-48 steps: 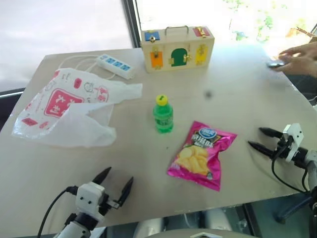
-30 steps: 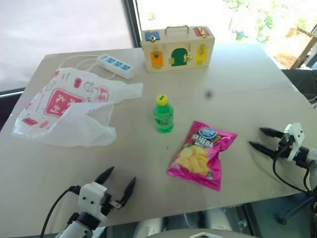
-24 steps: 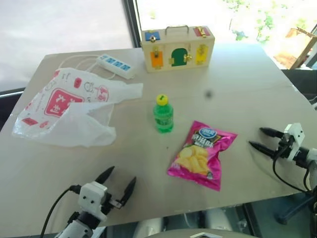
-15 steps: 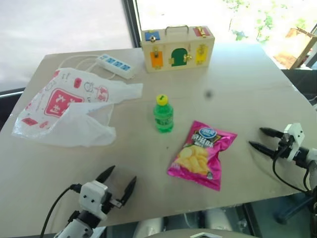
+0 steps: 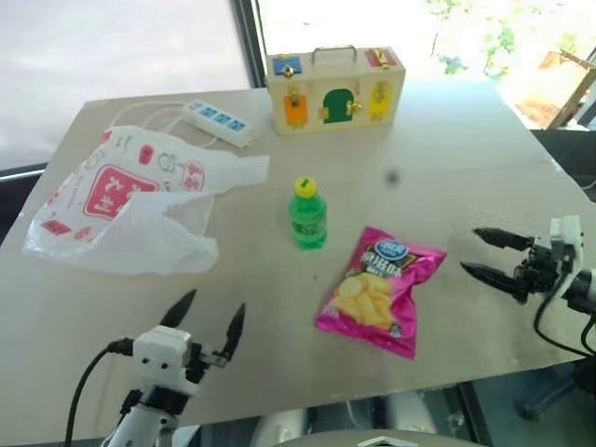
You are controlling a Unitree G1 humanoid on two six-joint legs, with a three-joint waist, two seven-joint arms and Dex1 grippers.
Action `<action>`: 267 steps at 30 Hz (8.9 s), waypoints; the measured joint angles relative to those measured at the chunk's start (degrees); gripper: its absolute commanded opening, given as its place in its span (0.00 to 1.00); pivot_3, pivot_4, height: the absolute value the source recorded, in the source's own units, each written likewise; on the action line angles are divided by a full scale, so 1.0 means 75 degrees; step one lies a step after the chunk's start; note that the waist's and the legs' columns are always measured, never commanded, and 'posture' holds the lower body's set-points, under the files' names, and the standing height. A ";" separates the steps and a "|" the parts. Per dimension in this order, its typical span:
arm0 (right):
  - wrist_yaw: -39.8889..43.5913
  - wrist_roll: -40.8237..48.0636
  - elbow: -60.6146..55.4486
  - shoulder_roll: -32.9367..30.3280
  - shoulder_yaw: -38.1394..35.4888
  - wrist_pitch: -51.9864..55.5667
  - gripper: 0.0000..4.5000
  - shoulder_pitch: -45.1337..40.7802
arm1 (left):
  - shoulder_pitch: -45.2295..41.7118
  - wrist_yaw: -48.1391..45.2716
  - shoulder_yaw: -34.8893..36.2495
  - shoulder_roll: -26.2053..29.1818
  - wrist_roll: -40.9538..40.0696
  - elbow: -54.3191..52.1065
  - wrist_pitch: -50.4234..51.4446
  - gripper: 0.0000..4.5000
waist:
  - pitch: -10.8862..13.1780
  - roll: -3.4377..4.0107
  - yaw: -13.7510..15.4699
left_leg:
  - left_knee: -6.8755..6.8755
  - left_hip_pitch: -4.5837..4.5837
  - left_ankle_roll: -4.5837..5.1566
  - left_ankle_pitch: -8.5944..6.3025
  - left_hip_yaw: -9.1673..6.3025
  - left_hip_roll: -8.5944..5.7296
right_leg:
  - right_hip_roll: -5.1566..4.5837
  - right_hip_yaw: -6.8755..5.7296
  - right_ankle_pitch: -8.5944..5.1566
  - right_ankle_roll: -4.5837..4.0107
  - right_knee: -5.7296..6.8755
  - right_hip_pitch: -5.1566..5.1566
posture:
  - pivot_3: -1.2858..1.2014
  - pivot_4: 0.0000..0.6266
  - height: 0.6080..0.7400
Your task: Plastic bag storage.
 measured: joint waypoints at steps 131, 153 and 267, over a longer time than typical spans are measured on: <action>-0.2901 -0.3207 0.1370 0.3626 0.5076 0.3333 1.00 -0.7007 | -0.3236 -0.2957 -0.0012 0.1191 -0.5383 0.0228 0.3539 0.01 | 0.0038 -0.0059 -0.0128 | 0.0137 -0.0102 -0.0025 0.0016 -0.0501 -0.0347 | 0.0040 0.0203 0.0013 0.0023 0.0255 -0.0272 | 0.52 0.24 1.00; -0.3203 -0.2998 0.1534 0.3554 0.3814 0.4872 0.68 -0.7002 | -0.5003 -0.3403 -0.0477 0.1094 -0.4711 0.1440 0.3455 0.00 | 0.0043 -0.0054 -0.0132 | 0.0128 -0.0113 -0.0033 0.0023 -0.0633 -0.0438 | 0.0014 0.0193 0.0013 0.0023 0.0258 -0.0281 | 0.52 0.24 1.00; -0.7501 0.3335 0.0315 0.3656 -0.3094 0.9978 0.01 -0.3802 | -0.5782 -0.2996 0.0136 0.0478 -0.5801 0.1451 0.3570 0.00 | 0.0017 -0.0085 -0.0114 | 0.0121 -0.0078 -0.0047 0.0033 -0.0827 -0.0564 | 0.0019 0.0309 0.0071 0.0117 0.0263 -0.0325 | 0.52 0.24 1.00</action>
